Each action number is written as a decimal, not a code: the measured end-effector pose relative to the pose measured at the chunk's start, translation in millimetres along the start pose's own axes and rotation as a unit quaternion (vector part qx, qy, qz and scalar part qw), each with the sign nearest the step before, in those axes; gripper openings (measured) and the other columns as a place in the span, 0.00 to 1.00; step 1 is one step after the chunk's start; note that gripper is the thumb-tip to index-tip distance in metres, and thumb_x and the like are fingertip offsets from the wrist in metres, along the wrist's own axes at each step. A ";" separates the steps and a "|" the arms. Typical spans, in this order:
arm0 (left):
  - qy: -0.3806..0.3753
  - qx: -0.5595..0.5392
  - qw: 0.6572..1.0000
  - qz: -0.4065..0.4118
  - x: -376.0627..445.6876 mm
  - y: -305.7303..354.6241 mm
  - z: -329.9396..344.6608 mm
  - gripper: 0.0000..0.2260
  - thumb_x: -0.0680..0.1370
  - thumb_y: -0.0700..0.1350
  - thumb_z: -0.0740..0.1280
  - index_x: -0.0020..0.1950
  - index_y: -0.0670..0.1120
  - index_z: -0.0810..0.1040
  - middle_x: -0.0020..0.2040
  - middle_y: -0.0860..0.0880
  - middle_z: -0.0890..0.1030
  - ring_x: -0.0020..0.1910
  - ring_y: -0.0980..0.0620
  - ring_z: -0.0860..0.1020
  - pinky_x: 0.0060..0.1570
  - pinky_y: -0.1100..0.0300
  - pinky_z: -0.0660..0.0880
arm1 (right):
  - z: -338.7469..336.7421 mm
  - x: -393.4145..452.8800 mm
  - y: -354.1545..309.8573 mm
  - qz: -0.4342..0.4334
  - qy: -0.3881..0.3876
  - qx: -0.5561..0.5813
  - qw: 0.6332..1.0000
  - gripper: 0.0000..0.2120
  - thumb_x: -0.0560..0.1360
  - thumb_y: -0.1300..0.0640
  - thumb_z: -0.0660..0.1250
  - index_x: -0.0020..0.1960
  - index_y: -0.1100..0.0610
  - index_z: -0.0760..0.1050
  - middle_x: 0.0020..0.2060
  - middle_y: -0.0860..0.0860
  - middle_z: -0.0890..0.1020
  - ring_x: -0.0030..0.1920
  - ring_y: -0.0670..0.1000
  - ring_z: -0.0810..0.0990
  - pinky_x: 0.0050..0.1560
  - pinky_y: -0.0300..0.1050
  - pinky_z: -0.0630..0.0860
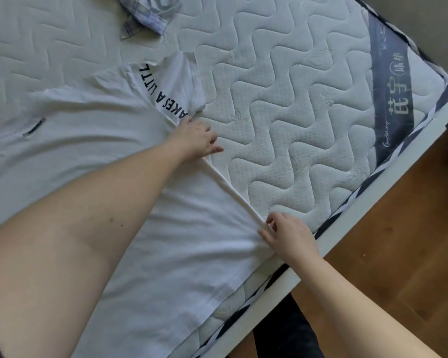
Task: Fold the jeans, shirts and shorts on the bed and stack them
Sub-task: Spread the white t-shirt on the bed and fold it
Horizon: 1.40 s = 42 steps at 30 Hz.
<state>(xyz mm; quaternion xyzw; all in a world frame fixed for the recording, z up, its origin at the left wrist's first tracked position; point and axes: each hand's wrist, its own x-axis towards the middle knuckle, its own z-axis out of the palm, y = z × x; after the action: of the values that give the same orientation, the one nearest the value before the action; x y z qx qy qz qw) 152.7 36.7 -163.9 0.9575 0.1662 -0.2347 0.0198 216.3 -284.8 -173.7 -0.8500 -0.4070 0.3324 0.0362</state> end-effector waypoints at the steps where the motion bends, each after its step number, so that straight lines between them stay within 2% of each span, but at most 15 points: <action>1: 0.031 -0.025 0.999 -0.021 8.8 -8.1 -2.4 0.20 0.81 0.61 0.56 0.62 0.49 0.74 0.63 0.45 0.74 0.66 0.44 0.69 0.66 0.48 0.62 | -1.5 6.9 -3.4 -0.005 0.005 0.014 1.000 0.13 0.77 0.40 0.64 0.51 0.48 0.71 0.44 0.44 0.75 0.46 0.48 0.74 0.43 0.45 0.72; 3: 0.075 -0.044 0.994 -0.071 27.7 -22.3 -7.6 0.17 0.81 0.53 0.59 0.67 0.47 0.71 0.66 0.43 0.70 0.65 0.42 0.69 0.64 0.48 0.63 | -4.1 20.0 -9.8 -0.004 -0.002 0.022 1.000 0.13 0.76 0.40 0.64 0.50 0.49 0.72 0.44 0.44 0.76 0.47 0.48 0.74 0.42 0.45 0.71; 6: 0.074 -0.040 0.986 -0.144 54.1 -35.6 -19.7 0.21 0.80 0.47 0.60 0.73 0.50 0.64 0.72 0.41 0.61 0.67 0.41 0.64 0.62 0.46 0.64 | -5.8 33.6 -16.0 0.004 -0.029 0.012 0.999 0.13 0.77 0.40 0.63 0.49 0.49 0.70 0.44 0.45 0.76 0.47 0.49 0.74 0.42 0.45 0.70; 9: 0.031 -0.024 0.979 -0.199 75.8 -43.8 -31.4 0.21 0.80 0.54 0.60 0.72 0.54 0.62 0.74 0.39 0.56 0.69 0.39 0.60 0.60 0.42 0.66 | -5.5 37.5 -21.2 0.003 -0.042 -0.002 0.999 0.13 0.76 0.41 0.63 0.48 0.50 0.69 0.45 0.46 0.76 0.47 0.50 0.74 0.41 0.45 0.67; 15: -0.054 -0.131 0.941 -0.307 93.3 -50.5 -42.7 0.28 0.79 0.61 0.61 0.71 0.44 0.65 0.70 0.38 0.64 0.67 0.39 0.67 0.58 0.47 0.70 | -1.3 28.5 -27.4 -0.007 -0.061 -0.069 0.996 0.08 0.78 0.49 0.58 0.45 0.53 0.64 0.40 0.47 0.72 0.39 0.51 0.67 0.36 0.47 0.61; 19: -0.017 -0.175 0.935 -0.308 86.5 -58.3 -48.9 0.13 0.80 0.39 0.63 0.65 0.40 0.70 0.64 0.40 0.74 0.62 0.39 0.74 0.51 0.51 0.72 | 2.1 14.1 -34.0 -0.027 -0.061 -0.060 0.996 0.07 0.79 0.51 0.56 0.45 0.52 0.61 0.39 0.45 0.68 0.38 0.50 0.66 0.35 0.46 0.58; 22: 0.056 -0.201 0.929 -0.304 71.3 -67.5 -48.7 0.17 0.79 0.32 0.58 0.68 0.40 0.66 0.66 0.39 0.70 0.61 0.37 0.74 0.53 0.47 0.72 | 4.3 3.9 -41.5 -0.038 -0.061 -0.033 0.997 0.06 0.78 0.53 0.57 0.46 0.52 0.60 0.38 0.46 0.68 0.35 0.51 0.66 0.33 0.47 0.60; 24: 0.081 -0.238 0.923 -0.290 57.9 -73.3 -47.6 0.24 0.79 0.31 0.58 0.74 0.47 0.61 0.68 0.41 0.66 0.55 0.39 0.75 0.51 0.49 0.73 | 5.0 -1.4 -46.4 -0.038 -0.063 -0.028 0.997 0.06 0.78 0.54 0.57 0.46 0.52 0.60 0.38 0.46 0.68 0.34 0.52 0.66 0.31 0.47 0.59; 26: 0.071 -0.294 0.905 -0.298 44.1 -82.7 -46.9 0.27 0.80 0.34 0.56 0.77 0.55 0.59 0.70 0.42 0.63 0.54 0.41 0.75 0.51 0.53 0.72 | 5.2 -4.8 -50.6 -0.035 -0.068 -0.039 0.996 0.06 0.78 0.54 0.57 0.46 0.51 0.60 0.38 0.46 0.68 0.34 0.52 0.66 0.29 0.46 0.56; 28: 0.049 -0.298 0.907 -0.295 31.3 -95.5 -44.9 0.27 0.81 0.36 0.56 0.77 0.55 0.62 0.74 0.42 0.60 0.64 0.40 0.72 0.60 0.52 0.71 | 6.1 -8.0 -54.0 -0.033 -0.077 -0.048 0.995 0.06 0.78 0.53 0.57 0.46 0.50 0.59 0.39 0.46 0.68 0.35 0.51 0.66 0.30 0.47 0.57; 30: 0.033 -0.272 0.921 -0.278 18.9 -107.2 -40.2 0.24 0.80 0.36 0.56 0.74 0.54 0.68 0.73 0.41 0.61 0.67 0.39 0.70 0.66 0.51 0.68 | 6.6 -10.7 -57.9 -0.031 -0.084 -0.064 0.994 0.06 0.78 0.52 0.56 0.46 0.50 0.59 0.40 0.45 0.67 0.36 0.51 0.66 0.32 0.46 0.59; 34: 0.049 -0.263 0.913 -0.308 9.1 -113.4 -28.5 0.16 0.82 0.45 0.56 0.68 0.45 0.73 0.70 0.41 0.64 0.63 0.37 0.72 0.66 0.47 0.68 | 6.0 -13.3 -64.3 -0.034 -0.089 -0.067 0.993 0.04 0.79 0.52 0.55 0.47 0.50 0.60 0.41 0.45 0.67 0.38 0.51 0.68 0.33 0.46 0.61; 37: 0.058 -0.262 0.910 -0.315 11.8 -103.1 -26.8 0.15 0.81 0.49 0.58 0.63 0.46 0.76 0.68 0.42 0.65 0.63 0.39 0.71 0.63 0.45 0.70 | 5.0 -11.3 -65.7 -0.035 -0.090 -0.073 0.993 0.04 0.79 0.53 0.54 0.47 0.50 0.60 0.41 0.45 0.68 0.39 0.51 0.68 0.34 0.46 0.61; 40: 0.051 -0.253 0.912 -0.319 21.4 -89.4 -28.2 0.19 0.80 0.58 0.57 0.58 0.48 0.79 0.70 0.43 0.64 0.66 0.40 0.67 0.63 0.45 0.69 | 4.5 -8.9 -64.4 -0.033 -0.088 -0.078 0.992 0.04 0.80 0.52 0.54 0.48 0.50 0.59 0.41 0.45 0.68 0.39 0.51 0.67 0.35 0.46 0.61; 42: 0.004 -0.222 0.925 -0.309 29.6 -75.8 -32.0 0.23 0.77 0.64 0.58 0.60 0.50 0.78 0.74 0.44 0.59 0.70 0.41 0.64 0.64 0.45 0.68 | 5.3 -6.7 -62.6 -0.030 -0.089 -0.072 0.993 0.04 0.80 0.52 0.54 0.47 0.50 0.59 0.41 0.45 0.68 0.38 0.51 0.67 0.35 0.47 0.61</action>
<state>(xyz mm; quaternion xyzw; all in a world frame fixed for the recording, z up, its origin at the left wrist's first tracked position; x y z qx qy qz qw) 166.8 121.1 -145.9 0.8305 0.5019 -0.1824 0.1581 168.3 -249.1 -153.4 -0.8050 -0.4569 0.3750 -0.0516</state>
